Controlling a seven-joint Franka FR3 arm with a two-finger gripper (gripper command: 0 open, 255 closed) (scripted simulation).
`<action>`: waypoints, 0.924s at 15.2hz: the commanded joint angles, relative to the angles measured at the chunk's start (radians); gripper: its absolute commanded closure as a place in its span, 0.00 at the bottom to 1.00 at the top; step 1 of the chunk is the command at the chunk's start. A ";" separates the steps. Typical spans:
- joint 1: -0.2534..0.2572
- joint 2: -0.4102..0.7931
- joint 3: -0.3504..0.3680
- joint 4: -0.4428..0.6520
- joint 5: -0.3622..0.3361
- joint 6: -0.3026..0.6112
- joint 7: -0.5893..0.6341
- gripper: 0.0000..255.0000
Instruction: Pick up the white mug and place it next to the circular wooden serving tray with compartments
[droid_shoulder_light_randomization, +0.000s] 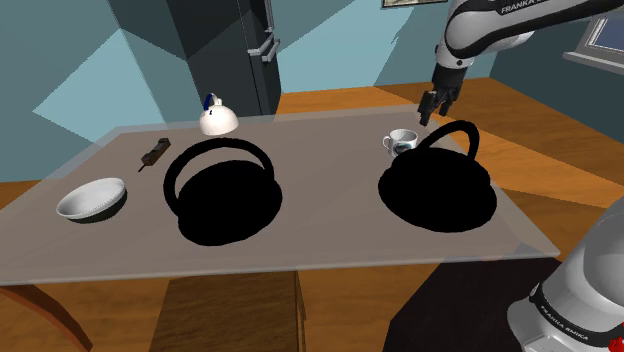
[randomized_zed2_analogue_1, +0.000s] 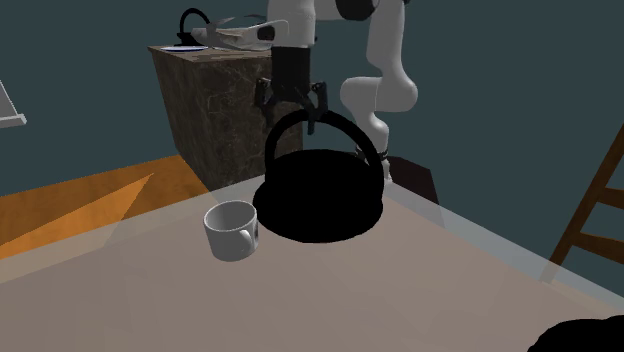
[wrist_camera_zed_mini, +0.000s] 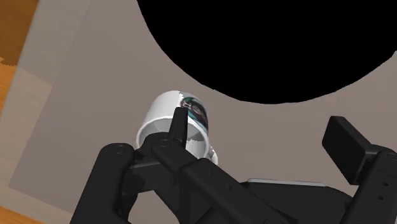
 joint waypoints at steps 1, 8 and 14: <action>-0.001 0.074 -0.031 0.033 0.024 0.038 -0.038 0.00; -0.016 0.349 -0.109 0.195 0.167 0.120 -0.186 0.00; -0.078 0.599 -0.120 0.389 0.318 0.129 -0.308 0.00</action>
